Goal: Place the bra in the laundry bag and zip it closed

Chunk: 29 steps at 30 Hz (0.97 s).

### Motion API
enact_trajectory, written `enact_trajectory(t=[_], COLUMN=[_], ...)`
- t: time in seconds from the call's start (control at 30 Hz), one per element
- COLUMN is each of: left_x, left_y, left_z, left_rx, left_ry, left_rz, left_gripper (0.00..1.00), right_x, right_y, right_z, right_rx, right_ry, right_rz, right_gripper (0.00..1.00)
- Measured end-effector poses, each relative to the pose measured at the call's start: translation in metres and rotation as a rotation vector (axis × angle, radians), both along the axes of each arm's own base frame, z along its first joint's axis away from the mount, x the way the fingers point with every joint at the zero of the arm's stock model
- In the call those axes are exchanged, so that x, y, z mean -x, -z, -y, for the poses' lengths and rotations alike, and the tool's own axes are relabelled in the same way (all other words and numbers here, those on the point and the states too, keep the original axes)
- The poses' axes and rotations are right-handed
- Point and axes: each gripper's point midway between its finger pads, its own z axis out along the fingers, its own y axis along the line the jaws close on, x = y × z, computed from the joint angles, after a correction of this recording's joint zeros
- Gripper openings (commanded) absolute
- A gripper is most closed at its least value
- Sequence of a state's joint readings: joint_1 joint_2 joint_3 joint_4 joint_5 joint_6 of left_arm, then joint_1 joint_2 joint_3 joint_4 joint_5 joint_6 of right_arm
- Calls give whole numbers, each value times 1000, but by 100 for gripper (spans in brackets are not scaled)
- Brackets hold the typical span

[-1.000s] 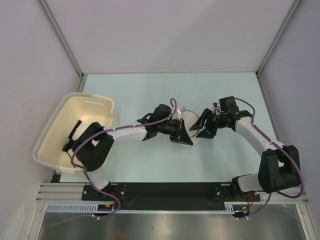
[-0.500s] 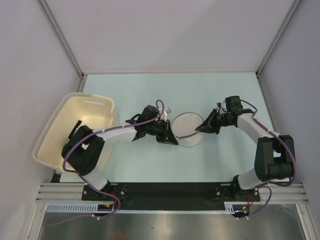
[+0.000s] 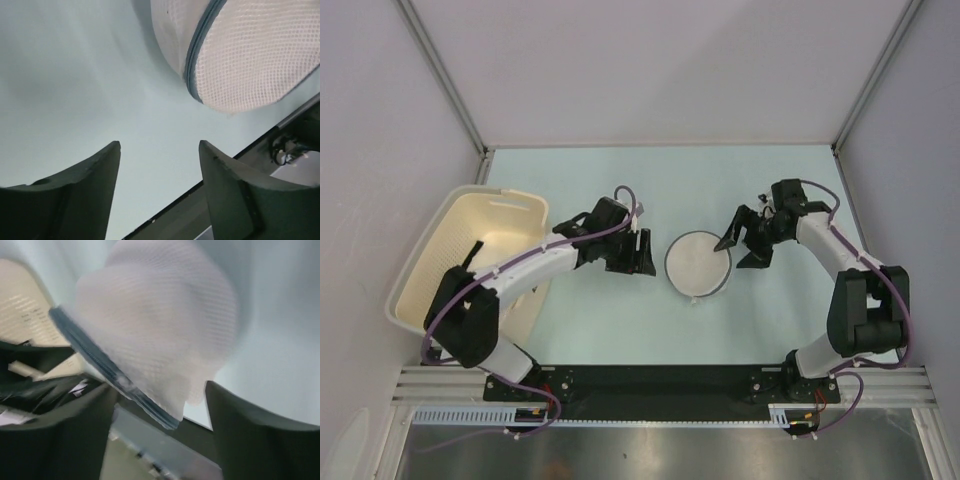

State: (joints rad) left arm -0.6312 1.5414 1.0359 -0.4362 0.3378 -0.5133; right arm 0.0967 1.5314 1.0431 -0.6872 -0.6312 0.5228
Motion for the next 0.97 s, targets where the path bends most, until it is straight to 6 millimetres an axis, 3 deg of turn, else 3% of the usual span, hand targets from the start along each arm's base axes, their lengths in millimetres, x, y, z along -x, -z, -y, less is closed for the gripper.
enact_trajectory(t=[0.1,0.2,0.27,0.43,0.6,0.7,0.77,0.9,0.97], left_x=[5,20,37,73,103,117,128,142,149], left_y=[-17,-44,-60,-87,-99,-100,-93,-80,-94], left_z=[-5,9,22,46,37,23,10,-15,-25], left_rx=[-74,-81,-60,38,239,391,496,723,858], left_ry=[4,50,96,180,169,128,90,3,-29], left_rz=[82,180,237,333,427,470,483,506,524], left_gripper=[77,78,78,80,86,94,99,99,99], right_x=[-7,-2,4,26,74,104,124,155,164], right_y=[-3,-12,-23,-64,-93,-85,-66,-28,-27], right_z=[18,32,30,-5,-48,-60,-63,-61,-61], right_rx=[155,323,402,493,366,256,185,4,-96], right_ry=[16,19,2,-87,-173,-186,-186,-130,-100], right_rz=[36,72,107,290,505,591,620,670,704], right_gripper=[100,100,100,100,100,100,100,99,100])
